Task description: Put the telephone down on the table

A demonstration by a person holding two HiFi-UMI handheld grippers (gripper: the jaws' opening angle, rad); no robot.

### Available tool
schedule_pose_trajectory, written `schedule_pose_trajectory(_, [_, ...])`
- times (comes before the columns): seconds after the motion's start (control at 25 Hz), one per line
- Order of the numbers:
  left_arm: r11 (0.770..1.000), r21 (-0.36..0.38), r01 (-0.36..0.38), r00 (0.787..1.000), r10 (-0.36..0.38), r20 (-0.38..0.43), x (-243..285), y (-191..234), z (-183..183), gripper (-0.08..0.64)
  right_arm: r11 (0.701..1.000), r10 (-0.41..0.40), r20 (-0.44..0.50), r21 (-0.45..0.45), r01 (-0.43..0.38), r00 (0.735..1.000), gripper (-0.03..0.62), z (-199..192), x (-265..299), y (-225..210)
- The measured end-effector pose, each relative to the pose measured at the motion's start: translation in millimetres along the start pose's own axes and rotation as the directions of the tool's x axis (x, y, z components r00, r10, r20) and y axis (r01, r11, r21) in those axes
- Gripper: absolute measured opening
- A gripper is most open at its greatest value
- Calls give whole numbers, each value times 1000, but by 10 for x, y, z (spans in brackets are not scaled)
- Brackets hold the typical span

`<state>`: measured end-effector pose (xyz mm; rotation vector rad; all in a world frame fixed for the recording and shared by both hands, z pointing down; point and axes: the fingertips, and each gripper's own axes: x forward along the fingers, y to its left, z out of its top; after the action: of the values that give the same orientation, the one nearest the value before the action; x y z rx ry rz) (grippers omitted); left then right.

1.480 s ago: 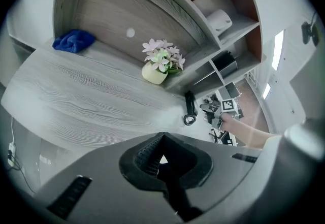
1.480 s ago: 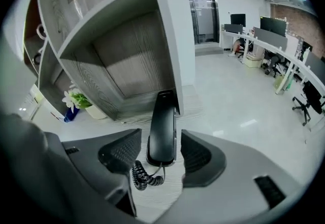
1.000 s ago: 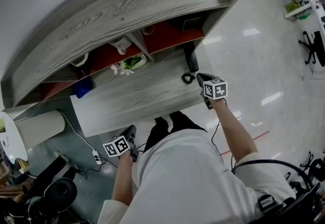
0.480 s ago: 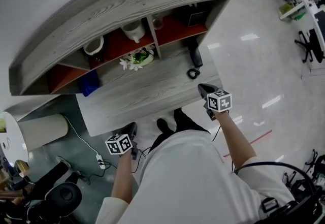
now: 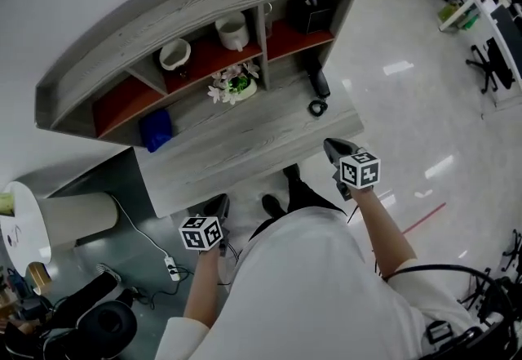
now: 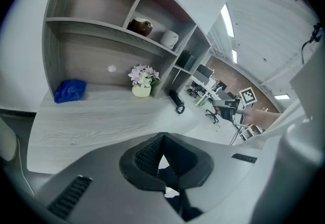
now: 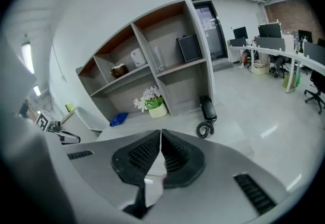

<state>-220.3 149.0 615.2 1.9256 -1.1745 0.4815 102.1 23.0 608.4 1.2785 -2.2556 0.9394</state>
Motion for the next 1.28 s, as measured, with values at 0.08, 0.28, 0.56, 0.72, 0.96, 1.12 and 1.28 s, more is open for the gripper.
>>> schedule_pose_trajectory(0.08, [1000,18,17,1000,-17,12,-63,-67,-10,11,1000,-11,8,-12,11,1000,20,-33,-118,62])
schedule_pose_trajectory(0.28, [998,42,50,998,-52,28,-121,-210,-39,11,1000,-19,24,-14,19,1000,20,-50,-405,128])
schedule_pose_trajectory(0.56, [995,70,72,993,-78,85,-212,-503,121,11,999,26,62,-26,-25,998,18,86,-633,175])
schedule_pose_trajectory(0.72, [997,61,51,994,-57,91,-188,-602,144,11,999,53,90,8,-54,995,17,177,-721,145])
schedule_pose_trajectory(0.96, [998,47,49,993,-54,106,-104,-747,187,11,996,72,115,41,-77,991,18,236,-814,21])
schedule_pose_trajectory(1.12, [998,48,49,992,-54,118,-43,-843,234,11,995,80,124,53,-87,989,17,264,-872,-42])
schedule_pose_trajectory(1.28, [998,42,52,991,-57,124,-2,-912,261,11,993,90,136,57,-99,987,18,319,-899,-54])
